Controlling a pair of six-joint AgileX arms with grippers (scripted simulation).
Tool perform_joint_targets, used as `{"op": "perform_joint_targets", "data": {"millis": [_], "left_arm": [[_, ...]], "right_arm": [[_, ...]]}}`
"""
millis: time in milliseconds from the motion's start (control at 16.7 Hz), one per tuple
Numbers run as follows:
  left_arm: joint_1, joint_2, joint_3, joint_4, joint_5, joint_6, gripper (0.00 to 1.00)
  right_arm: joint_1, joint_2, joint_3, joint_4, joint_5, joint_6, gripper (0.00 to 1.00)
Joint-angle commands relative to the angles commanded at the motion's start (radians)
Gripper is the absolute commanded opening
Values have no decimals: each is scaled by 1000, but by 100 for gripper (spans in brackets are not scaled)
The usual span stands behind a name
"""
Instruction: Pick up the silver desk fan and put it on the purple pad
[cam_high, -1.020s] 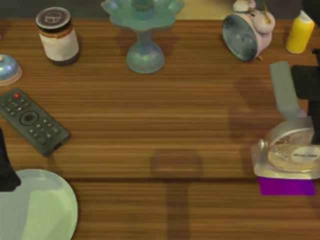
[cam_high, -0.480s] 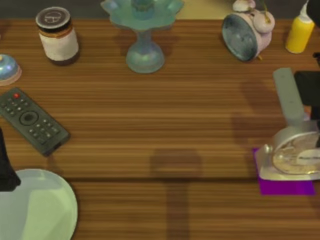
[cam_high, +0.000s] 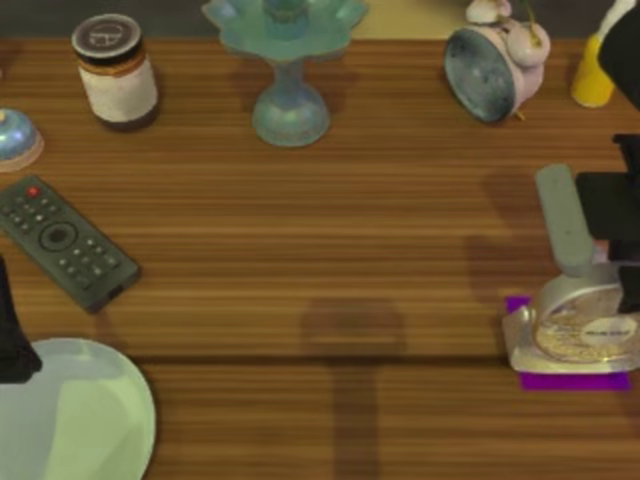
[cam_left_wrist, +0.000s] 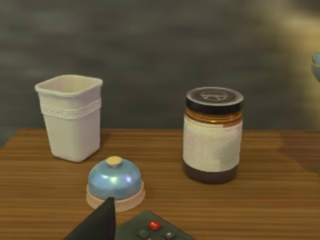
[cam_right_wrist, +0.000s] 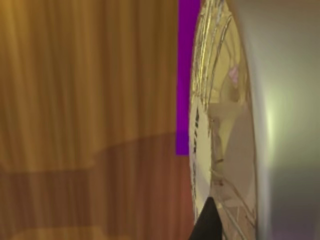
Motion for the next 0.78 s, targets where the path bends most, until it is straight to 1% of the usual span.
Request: {"op": "perform_joint_targets", "data": {"millis": [120,780], "left_arm": [[0,0,0,0,0,0,100],[0,0,0,0,0,0,100]], "right_arm": [[0,0,0,0,0,0,0],[0,0,0,0,0,0,83]]}}
